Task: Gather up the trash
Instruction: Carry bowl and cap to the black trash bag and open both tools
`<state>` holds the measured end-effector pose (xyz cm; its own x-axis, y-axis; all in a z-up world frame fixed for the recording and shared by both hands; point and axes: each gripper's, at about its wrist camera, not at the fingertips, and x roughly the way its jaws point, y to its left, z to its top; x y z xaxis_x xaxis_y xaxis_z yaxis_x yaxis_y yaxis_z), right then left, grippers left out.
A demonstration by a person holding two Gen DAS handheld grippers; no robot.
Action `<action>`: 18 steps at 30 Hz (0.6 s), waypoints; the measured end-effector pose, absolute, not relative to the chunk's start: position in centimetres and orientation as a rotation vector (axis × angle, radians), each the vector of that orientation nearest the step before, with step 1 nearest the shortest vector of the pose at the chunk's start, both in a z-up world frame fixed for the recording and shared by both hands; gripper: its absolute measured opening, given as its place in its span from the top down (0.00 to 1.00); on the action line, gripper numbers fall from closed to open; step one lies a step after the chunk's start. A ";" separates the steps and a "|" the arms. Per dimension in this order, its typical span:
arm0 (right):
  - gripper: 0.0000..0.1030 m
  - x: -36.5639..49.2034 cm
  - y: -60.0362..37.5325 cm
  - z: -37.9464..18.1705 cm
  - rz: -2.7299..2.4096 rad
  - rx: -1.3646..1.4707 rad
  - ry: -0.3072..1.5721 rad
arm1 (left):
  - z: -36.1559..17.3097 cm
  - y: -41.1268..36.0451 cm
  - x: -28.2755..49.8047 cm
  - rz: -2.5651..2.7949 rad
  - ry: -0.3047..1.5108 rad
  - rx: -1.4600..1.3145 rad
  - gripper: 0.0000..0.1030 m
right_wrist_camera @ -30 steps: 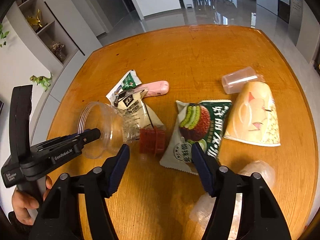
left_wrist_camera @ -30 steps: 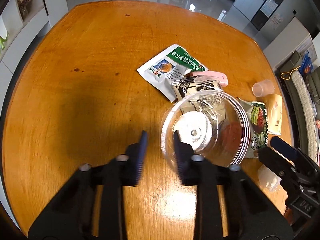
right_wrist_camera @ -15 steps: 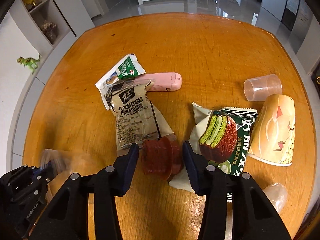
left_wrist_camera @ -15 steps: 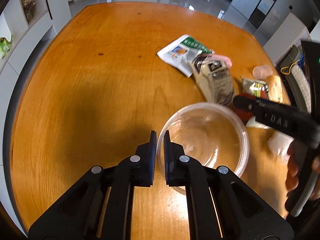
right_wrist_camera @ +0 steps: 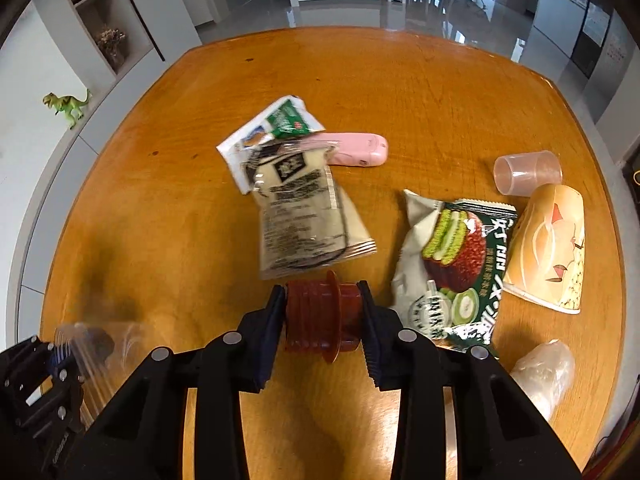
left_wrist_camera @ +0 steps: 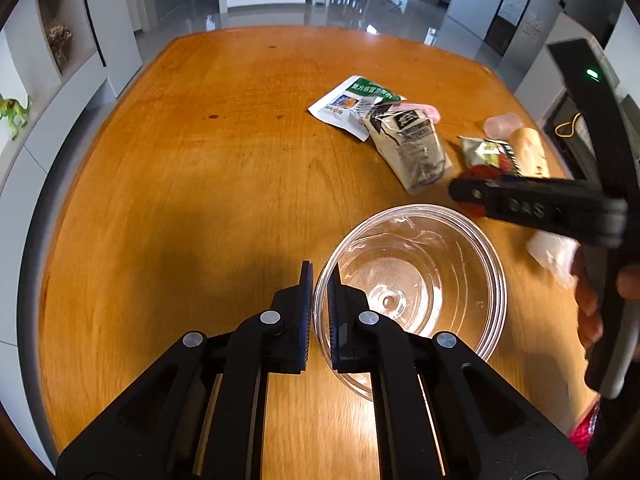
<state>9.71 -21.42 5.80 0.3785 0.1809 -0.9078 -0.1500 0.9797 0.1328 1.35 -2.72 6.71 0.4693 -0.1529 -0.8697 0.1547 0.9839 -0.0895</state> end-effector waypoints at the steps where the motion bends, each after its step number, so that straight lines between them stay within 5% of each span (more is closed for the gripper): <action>1: 0.63 9.4 -20.9 6.0 0.219 0.027 1.155 | 7.0 -2.2 0.6 -0.189 1.056 -0.006 0.94; 18: 0.63 0.0 -5.1 8.0 0.511 -0.098 1.106 | 8.8 9.3 -13.6 0.056 0.924 -0.047 0.94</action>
